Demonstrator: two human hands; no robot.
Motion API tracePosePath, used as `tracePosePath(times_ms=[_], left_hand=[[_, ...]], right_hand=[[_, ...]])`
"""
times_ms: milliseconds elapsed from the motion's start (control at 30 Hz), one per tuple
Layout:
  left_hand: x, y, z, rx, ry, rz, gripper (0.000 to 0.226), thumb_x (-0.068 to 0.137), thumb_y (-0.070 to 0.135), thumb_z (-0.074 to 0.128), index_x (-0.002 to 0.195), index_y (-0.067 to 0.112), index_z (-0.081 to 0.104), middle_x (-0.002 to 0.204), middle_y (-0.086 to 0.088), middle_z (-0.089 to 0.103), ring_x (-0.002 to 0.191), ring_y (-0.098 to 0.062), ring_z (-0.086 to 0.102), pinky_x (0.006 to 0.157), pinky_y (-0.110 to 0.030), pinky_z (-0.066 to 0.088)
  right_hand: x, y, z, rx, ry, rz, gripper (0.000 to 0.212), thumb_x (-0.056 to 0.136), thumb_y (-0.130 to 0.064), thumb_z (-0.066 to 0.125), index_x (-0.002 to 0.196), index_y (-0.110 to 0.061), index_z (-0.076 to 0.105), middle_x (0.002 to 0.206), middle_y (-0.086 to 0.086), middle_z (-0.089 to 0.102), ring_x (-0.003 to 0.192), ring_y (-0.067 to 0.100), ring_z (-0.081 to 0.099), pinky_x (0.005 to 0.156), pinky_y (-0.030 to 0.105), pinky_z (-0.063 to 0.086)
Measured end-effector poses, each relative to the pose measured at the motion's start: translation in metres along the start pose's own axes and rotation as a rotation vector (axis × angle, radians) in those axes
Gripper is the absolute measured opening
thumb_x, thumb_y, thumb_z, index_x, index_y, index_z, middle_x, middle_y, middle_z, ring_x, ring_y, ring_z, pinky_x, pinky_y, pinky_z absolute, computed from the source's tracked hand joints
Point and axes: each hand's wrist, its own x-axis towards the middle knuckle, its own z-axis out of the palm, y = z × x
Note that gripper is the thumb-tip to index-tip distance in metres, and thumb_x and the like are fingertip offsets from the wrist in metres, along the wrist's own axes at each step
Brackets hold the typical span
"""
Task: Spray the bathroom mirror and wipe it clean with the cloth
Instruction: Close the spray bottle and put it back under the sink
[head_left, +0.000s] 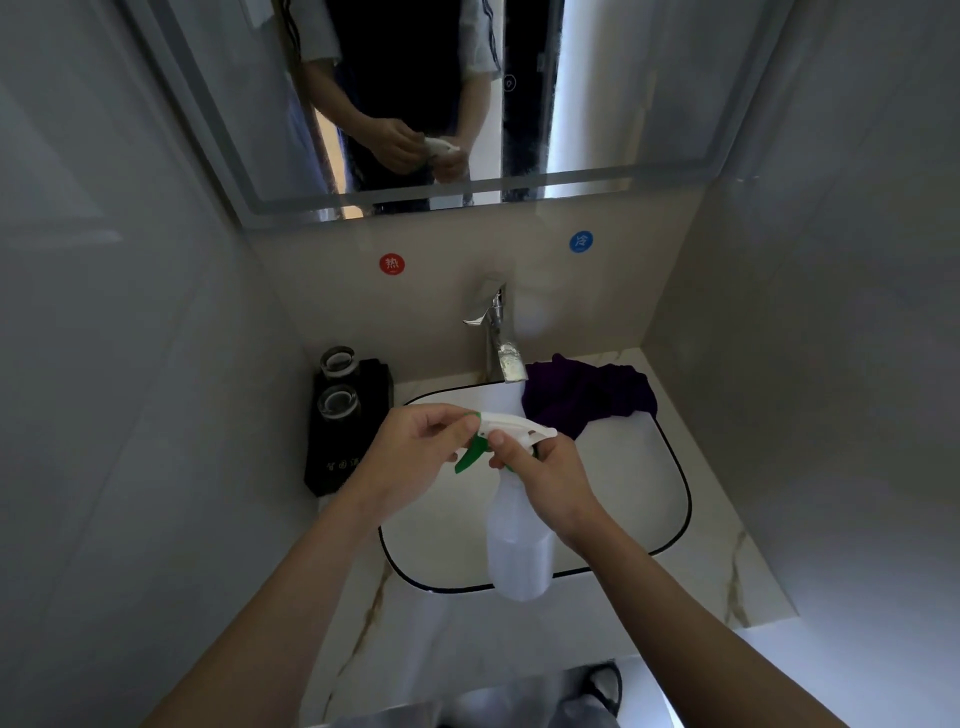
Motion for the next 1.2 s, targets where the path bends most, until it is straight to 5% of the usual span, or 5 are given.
tracePosePath(times_ms=[267,400,600,900,1200], left_hand=[[0.000,0.010,0.004,0.254,0.029,0.094,0.018,0.097,0.003,0.063,0.098,0.013,0.079,0.081,0.008,0.075,0.072,0.003,0.068,0.069,-0.010,0.048],[-0.008,0.006,0.020,0.284,0.205,0.135,0.017,0.097,0.003,0.064,0.100,0.012,0.078,0.091,0.005,0.070,0.083,-0.020,0.073,0.056,-0.024,0.056],[-0.015,0.007,0.044,0.500,0.293,0.306,0.022,0.093,0.020,0.057,0.097,0.012,0.077,0.086,0.006,0.066,0.083,-0.017,0.068,0.077,-0.042,0.058],[-0.016,0.011,0.070,0.642,0.396,0.369,0.022,0.095,0.015,0.052,0.097,0.009,0.073,0.086,0.007,0.060,0.079,-0.015,0.065,0.074,-0.038,0.057],[-0.013,0.037,0.070,0.380,0.307,-0.074,0.020,0.101,0.020,0.060,0.095,0.012,0.078,0.090,-0.002,0.075,0.081,-0.014,0.073,0.046,-0.023,0.051]], right_hand=[[0.002,0.001,-0.007,0.054,-0.063,-0.026,0.010,0.094,-0.021,0.069,0.087,-0.017,0.074,0.070,-0.006,0.071,0.069,0.002,0.065,0.067,0.016,0.050],[0.012,0.003,-0.014,0.082,-0.120,-0.008,0.014,0.087,-0.030,0.071,0.082,-0.018,0.075,0.069,-0.005,0.073,0.072,0.008,0.067,0.073,0.023,0.053],[0.023,0.004,-0.034,0.084,-0.210,-0.017,0.029,0.096,-0.011,0.065,0.068,-0.017,0.071,0.062,-0.007,0.070,0.065,0.004,0.065,0.072,0.017,0.051],[0.028,0.002,-0.048,0.180,-0.288,-0.001,0.035,0.095,-0.015,0.066,0.061,-0.022,0.071,0.061,-0.003,0.066,0.061,0.010,0.062,0.069,0.022,0.051],[0.034,-0.001,-0.054,0.192,-0.359,0.024,0.028,0.084,-0.029,0.066,0.060,-0.016,0.067,0.060,0.003,0.061,0.063,0.019,0.057,0.067,0.023,0.051]])
